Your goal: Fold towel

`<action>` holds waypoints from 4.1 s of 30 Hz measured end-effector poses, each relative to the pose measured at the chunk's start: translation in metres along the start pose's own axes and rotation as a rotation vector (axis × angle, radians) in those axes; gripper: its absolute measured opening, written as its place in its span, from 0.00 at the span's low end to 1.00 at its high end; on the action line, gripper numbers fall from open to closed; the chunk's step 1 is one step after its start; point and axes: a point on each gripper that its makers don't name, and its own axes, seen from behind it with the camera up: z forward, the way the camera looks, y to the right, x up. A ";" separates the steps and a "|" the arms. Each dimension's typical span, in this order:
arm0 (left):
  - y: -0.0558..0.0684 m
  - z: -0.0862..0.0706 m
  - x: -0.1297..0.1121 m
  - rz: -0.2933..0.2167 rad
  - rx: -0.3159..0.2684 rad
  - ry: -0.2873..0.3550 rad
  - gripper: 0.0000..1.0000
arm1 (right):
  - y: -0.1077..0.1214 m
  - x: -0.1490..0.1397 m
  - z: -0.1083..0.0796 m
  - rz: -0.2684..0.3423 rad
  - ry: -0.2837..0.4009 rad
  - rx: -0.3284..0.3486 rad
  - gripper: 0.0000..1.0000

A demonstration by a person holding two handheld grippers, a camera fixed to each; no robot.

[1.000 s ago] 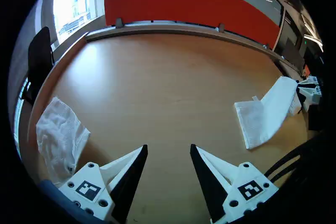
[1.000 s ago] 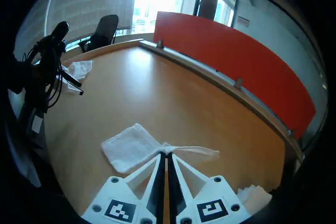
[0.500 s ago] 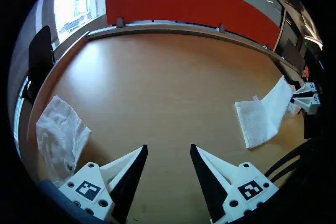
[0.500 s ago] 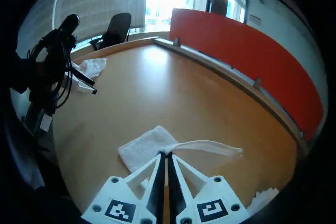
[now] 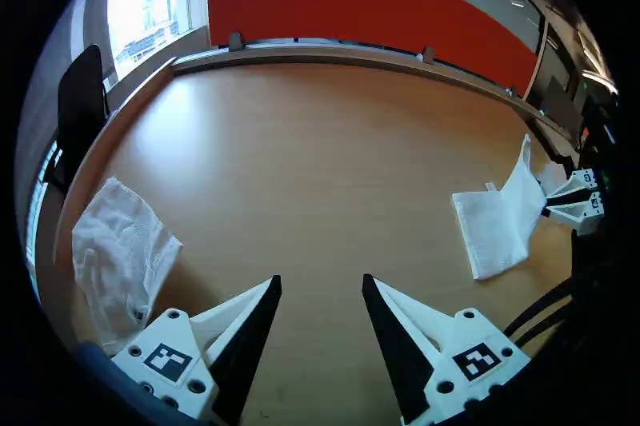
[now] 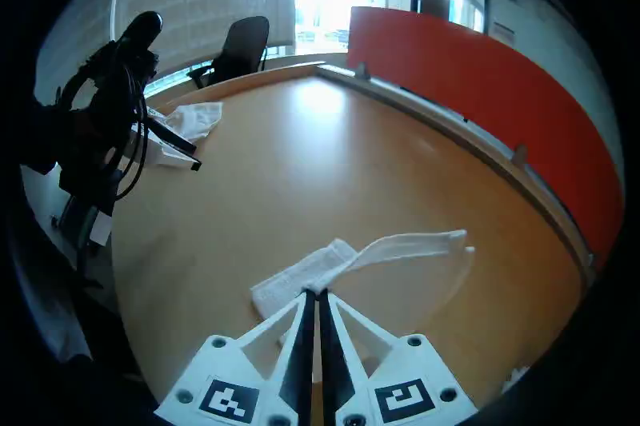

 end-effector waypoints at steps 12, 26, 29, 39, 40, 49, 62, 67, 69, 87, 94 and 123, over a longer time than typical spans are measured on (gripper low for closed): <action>-0.010 -0.002 -0.007 -0.011 0.017 -0.009 0.74 | -0.010 -0.029 0.017 0.035 -0.087 0.020 0.62; -0.007 -0.001 -0.005 -0.011 0.012 -0.006 0.74 | -0.001 -0.048 0.006 0.078 -0.106 -0.005 0.69; -0.007 -0.001 -0.005 -0.012 0.011 -0.007 0.74 | 0.001 -0.054 0.005 0.084 -0.116 -0.011 0.69; -0.006 -0.002 -0.007 -0.013 0.012 -0.009 0.74 | 0.004 -0.086 0.002 0.099 -0.172 -0.028 0.69; -0.006 -0.002 -0.007 -0.014 0.012 -0.010 0.74 | 0.003 -0.090 0.002 0.102 -0.178 -0.028 0.69; -0.005 -0.002 -0.007 -0.010 0.009 -0.010 0.74 | 0.004 -0.119 -0.001 0.119 -0.225 -0.039 0.69; -0.004 -0.002 -0.007 -0.010 0.008 -0.009 0.74 | 0.005 -0.136 -0.001 0.120 -0.261 -0.047 0.52; -0.004 -0.002 -0.007 -0.014 0.007 -0.008 0.74 | 0.008 -0.141 0.000 0.123 -0.268 -0.061 0.39; -0.003 -0.002 -0.008 -0.015 0.006 -0.008 0.74 | 0.009 -0.141 -0.001 0.127 -0.267 -0.064 0.36; -0.003 -0.002 -0.007 -0.010 0.003 -0.011 0.74 | 0.010 -0.139 -0.003 0.127 -0.248 -0.075 0.05; -0.002 -0.001 -0.007 -0.011 0.001 -0.011 0.74 | 0.017 -0.116 -0.008 0.104 -0.207 -0.089 0.04; 0.002 -0.006 0.003 -0.019 -0.010 0.023 0.74 | 0.062 0.068 -0.042 -0.089 0.059 -0.168 0.04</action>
